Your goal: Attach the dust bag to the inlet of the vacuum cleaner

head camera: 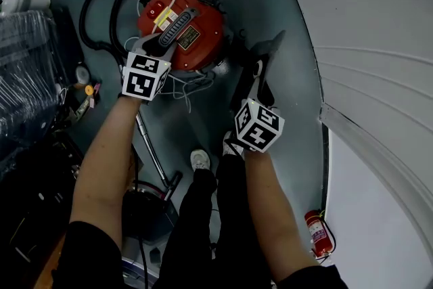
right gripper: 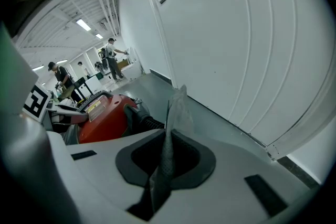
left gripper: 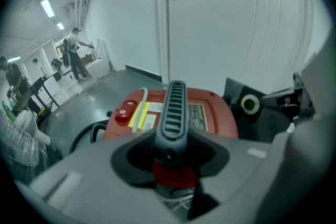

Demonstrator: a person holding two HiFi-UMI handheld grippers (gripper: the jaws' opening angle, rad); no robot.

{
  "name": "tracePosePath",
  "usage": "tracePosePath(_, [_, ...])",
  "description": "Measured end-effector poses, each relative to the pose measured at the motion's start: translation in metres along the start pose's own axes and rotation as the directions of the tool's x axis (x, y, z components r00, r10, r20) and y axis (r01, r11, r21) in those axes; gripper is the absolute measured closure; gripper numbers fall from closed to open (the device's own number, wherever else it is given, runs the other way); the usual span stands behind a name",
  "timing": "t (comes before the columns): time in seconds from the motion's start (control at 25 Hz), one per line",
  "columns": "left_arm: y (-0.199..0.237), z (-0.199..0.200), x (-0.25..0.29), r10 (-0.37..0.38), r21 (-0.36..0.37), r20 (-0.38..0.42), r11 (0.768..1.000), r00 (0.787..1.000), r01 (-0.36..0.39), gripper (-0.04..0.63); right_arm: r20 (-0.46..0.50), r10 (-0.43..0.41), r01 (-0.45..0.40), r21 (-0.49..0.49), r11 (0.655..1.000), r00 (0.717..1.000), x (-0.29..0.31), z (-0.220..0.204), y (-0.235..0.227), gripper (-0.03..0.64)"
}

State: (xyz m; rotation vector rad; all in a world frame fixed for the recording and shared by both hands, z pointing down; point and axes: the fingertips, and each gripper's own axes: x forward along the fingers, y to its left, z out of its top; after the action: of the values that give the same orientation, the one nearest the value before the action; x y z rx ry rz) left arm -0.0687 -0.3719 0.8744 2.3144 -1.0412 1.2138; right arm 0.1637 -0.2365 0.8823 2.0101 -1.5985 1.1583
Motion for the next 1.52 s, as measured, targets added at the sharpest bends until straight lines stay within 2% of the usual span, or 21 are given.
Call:
tracePosePath(0.32, [0.000,0.002,0.000,-0.014,-0.010,0.022,1.000,1.000,0.014,0.446,-0.027,-0.025,0.026,0.037,0.999,0.999,0.025,-0.003,0.008,0.595])
tracePosePath(0.68, [-0.002,0.000,0.000,-0.039,-0.009,0.014,0.999,0.999,0.039,0.448,-0.066,0.011,-0.008,0.046,0.999,0.998,0.037,-0.010,0.020,0.595])
tracePosePath(1.16, [-0.002,0.000,0.002,-0.072,-0.009,0.021,0.997,0.997,0.072,0.449,-0.104,0.094,-0.074,0.183,0.980,0.990,0.045,-0.014,0.033,0.595])
tracePosePath(1.36, [-0.003,-0.001,0.001,-0.060,-0.020,0.028,0.998,0.998,0.061,0.451,-0.118,0.075,-0.038,0.290,0.956,0.990,0.047,-0.011,0.035,0.595])
tracePosePath(1.52, [-0.003,0.000,0.002,-0.062,-0.013,0.022,0.998,0.998,0.062,0.454,-0.136,0.065,-0.024,0.282,0.959,0.989,0.054,-0.007,0.054,0.591])
